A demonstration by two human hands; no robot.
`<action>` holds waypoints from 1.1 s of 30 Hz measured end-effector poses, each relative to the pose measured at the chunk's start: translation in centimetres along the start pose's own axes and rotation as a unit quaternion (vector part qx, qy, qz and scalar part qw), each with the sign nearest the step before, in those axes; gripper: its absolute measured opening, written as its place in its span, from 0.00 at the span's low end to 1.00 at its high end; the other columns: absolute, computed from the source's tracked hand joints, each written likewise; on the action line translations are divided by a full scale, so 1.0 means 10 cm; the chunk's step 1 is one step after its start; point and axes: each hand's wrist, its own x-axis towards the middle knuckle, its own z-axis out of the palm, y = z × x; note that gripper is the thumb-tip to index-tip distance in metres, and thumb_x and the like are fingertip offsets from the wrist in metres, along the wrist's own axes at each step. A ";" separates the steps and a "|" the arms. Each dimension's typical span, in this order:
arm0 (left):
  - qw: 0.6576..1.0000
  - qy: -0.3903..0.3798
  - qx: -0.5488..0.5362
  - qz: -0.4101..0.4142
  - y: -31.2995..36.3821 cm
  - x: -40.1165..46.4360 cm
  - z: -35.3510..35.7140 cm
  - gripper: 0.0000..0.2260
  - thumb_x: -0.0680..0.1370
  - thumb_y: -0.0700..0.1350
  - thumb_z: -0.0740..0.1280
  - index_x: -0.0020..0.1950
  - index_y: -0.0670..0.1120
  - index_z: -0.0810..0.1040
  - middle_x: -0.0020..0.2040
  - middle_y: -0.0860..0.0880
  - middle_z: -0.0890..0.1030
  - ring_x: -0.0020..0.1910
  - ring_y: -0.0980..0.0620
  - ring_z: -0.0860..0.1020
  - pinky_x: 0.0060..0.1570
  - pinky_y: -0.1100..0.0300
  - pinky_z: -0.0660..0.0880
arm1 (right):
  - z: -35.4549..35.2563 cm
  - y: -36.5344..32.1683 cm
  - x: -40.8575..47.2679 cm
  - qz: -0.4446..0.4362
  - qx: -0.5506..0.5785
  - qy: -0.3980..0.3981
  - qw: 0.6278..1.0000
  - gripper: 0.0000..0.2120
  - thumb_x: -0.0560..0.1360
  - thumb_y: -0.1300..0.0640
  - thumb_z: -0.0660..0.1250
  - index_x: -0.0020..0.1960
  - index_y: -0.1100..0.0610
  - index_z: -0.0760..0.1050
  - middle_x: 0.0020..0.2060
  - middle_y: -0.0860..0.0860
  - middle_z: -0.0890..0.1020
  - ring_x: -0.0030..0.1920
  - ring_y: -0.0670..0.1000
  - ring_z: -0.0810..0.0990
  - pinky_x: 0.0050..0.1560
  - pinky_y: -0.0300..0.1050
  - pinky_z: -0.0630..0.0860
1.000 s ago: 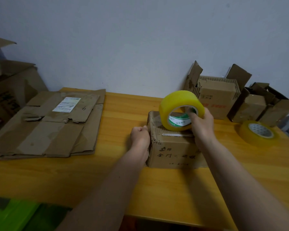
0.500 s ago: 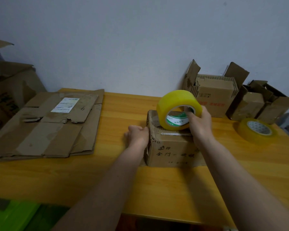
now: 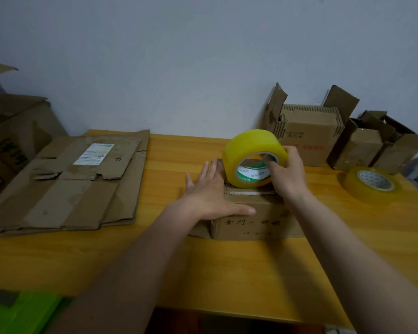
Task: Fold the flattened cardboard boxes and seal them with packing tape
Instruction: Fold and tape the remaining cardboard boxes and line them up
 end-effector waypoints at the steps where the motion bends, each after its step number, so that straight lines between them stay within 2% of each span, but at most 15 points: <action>1: 1.000 -0.004 0.015 -0.002 0.01 0.00 -0.01 0.60 0.63 0.77 0.64 0.78 0.49 0.32 0.78 0.52 0.32 0.77 0.51 0.34 0.73 0.35 0.40 | -0.03 -0.02 0.01 -0.016 -0.020 -0.010 1.000 0.08 0.79 0.59 0.63 0.57 0.54 0.67 0.48 0.49 0.73 0.51 0.50 0.72 0.48 0.46 0.70; 5: 0.999 -0.024 0.044 -0.011 0.04 -0.03 -0.05 0.58 0.65 0.77 0.61 0.78 0.47 0.33 0.77 0.52 0.31 0.77 0.52 0.34 0.73 0.35 0.40 | -0.24 -0.08 0.10 -0.055 -0.115 -0.039 0.991 0.12 0.78 0.63 0.61 0.60 0.56 0.67 0.50 0.50 0.73 0.52 0.52 0.72 0.50 0.52 0.72; 7: 0.998 -0.033 0.055 -0.015 0.06 -0.05 -0.07 0.58 0.65 0.77 0.61 0.78 0.47 0.33 0.77 0.52 0.31 0.77 0.52 0.35 0.73 0.35 0.39 | -0.44 -0.09 0.15 -0.069 -0.161 -0.038 0.984 0.16 0.77 0.65 0.61 0.63 0.56 0.66 0.52 0.52 0.73 0.53 0.53 0.72 0.54 0.57 0.74; 9: 0.998 -0.037 0.058 -0.015 0.07 -0.05 -0.08 0.57 0.66 0.77 0.60 0.78 0.46 0.33 0.77 0.52 0.31 0.77 0.52 0.36 0.73 0.35 0.40 | -0.64 -0.09 0.19 -0.087 -0.208 -0.022 0.974 0.19 0.77 0.64 0.62 0.66 0.56 0.65 0.53 0.54 0.73 0.55 0.57 0.73 0.54 0.59 0.74; 12: 0.998 -0.038 0.058 -0.011 0.11 -0.04 -0.08 0.58 0.65 0.77 0.60 0.78 0.46 0.33 0.78 0.52 0.32 0.78 0.52 0.38 0.73 0.35 0.41 | -0.81 -0.03 0.26 -0.111 -0.235 0.012 0.966 0.22 0.75 0.64 0.64 0.68 0.55 0.67 0.59 0.57 0.74 0.59 0.59 0.73 0.55 0.58 0.75; 16: 0.997 -0.037 0.066 -0.015 0.11 -0.02 -0.06 0.58 0.64 0.78 0.59 0.78 0.47 0.34 0.77 0.53 0.32 0.78 0.52 0.40 0.73 0.36 0.41 | -0.81 0.09 0.23 -0.120 -0.104 -0.026 0.987 0.23 0.76 0.68 0.63 0.68 0.53 0.68 0.59 0.50 0.72 0.58 0.50 0.71 0.58 0.51 0.73; 18: 0.997 -0.042 0.069 -0.015 0.11 -0.01 -0.06 0.58 0.64 0.78 0.58 0.78 0.47 0.34 0.77 0.53 0.31 0.78 0.53 0.41 0.73 0.36 0.41 | -0.82 0.10 0.24 -0.146 -0.128 -0.050 0.980 0.28 0.76 0.71 0.60 0.70 0.48 0.66 0.62 0.51 0.70 0.60 0.50 0.68 0.58 0.48 0.71; 21: 0.996 -0.051 0.072 -0.018 0.11 -0.01 -0.07 0.57 0.65 0.78 0.57 0.78 0.47 0.33 0.77 0.54 0.31 0.78 0.52 0.42 0.73 0.35 0.42 | -1.01 0.03 0.30 -0.162 -0.195 -0.034 0.967 0.34 0.74 0.73 0.58 0.71 0.43 0.65 0.58 0.51 0.67 0.57 0.51 0.66 0.56 0.46 0.66; 25: 0.996 -0.053 0.069 -0.017 0.14 -0.01 -0.06 0.57 0.65 0.78 0.57 0.78 0.47 0.32 0.77 0.54 0.31 0.78 0.52 0.44 0.74 0.36 0.44 | -1.27 0.16 0.34 -0.139 -0.300 -0.030 0.943 0.35 0.73 0.74 0.58 0.72 0.44 0.65 0.54 0.53 0.66 0.55 0.57 0.67 0.53 0.48 0.66; 30: 0.996 -0.052 0.068 -0.021 0.16 0.01 -0.04 0.57 0.65 0.79 0.57 0.78 0.48 0.32 0.77 0.54 0.31 0.78 0.52 0.45 0.74 0.36 0.45 | -1.27 0.35 0.36 -0.137 -0.312 -0.025 0.940 0.35 0.73 0.75 0.58 0.73 0.45 0.64 0.53 0.52 0.64 0.52 0.52 0.64 0.52 0.47 0.65; 33: 0.996 -0.053 0.069 -0.021 0.16 0.01 -0.04 0.57 0.64 0.79 0.57 0.77 0.48 0.32 0.77 0.55 0.31 0.78 0.52 0.45 0.74 0.36 0.45 | -1.26 0.45 0.41 -0.136 -0.333 -0.020 0.933 0.35 0.73 0.74 0.59 0.72 0.45 0.65 0.52 0.52 0.64 0.54 0.56 0.67 0.52 0.47 0.65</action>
